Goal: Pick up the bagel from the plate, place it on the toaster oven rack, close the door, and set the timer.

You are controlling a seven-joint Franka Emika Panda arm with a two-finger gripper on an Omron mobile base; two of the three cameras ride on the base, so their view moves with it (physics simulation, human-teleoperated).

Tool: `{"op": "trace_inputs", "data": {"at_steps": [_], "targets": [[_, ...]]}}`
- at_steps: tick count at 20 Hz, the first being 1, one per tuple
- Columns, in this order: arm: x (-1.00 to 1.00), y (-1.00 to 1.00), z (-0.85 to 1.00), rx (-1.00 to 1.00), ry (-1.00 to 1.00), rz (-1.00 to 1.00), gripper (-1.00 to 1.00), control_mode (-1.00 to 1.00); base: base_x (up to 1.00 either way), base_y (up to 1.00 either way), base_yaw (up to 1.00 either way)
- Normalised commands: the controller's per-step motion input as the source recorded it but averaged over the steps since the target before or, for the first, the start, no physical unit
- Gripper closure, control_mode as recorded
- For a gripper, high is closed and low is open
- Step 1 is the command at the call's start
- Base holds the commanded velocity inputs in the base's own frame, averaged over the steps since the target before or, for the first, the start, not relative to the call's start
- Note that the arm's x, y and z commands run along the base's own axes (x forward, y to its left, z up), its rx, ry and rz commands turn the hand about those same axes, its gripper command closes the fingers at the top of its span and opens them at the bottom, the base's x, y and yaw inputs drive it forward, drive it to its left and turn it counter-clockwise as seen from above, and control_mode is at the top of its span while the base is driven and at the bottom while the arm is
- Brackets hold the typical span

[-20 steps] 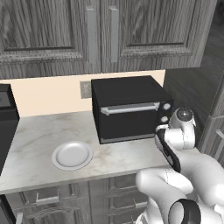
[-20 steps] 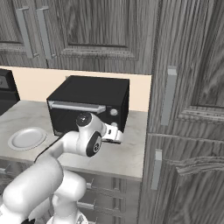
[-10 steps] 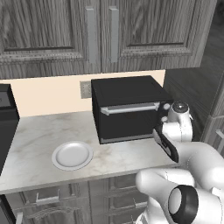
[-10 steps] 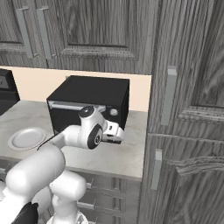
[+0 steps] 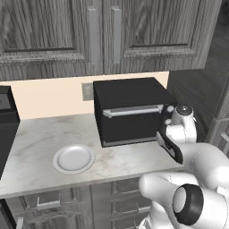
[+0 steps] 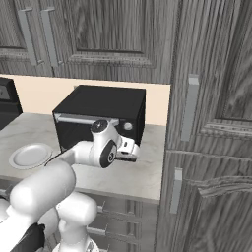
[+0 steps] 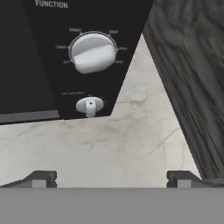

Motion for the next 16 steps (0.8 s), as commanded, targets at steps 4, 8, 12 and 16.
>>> {"op": "trace_inputs", "data": {"at_steps": [4,8,12,16], "targets": [[0.0,-0.02,0.0,0.03,-0.3,0.0,-1.0,-1.0,0.0,0.0,0.0],[0.0,-0.06,-0.13,0.05,-0.21,0.0,-1.0,-1.0,0.0,0.0,0.0],[0.0,-0.06,-0.25,0.06,-0.03,0.0,-1.0,-1.0,0.0,0.0,0.0],[0.13,-0.04,-0.03,0.07,0.02,0.0,-1.0,-1.0,0.0,0.0,0.0]]}}
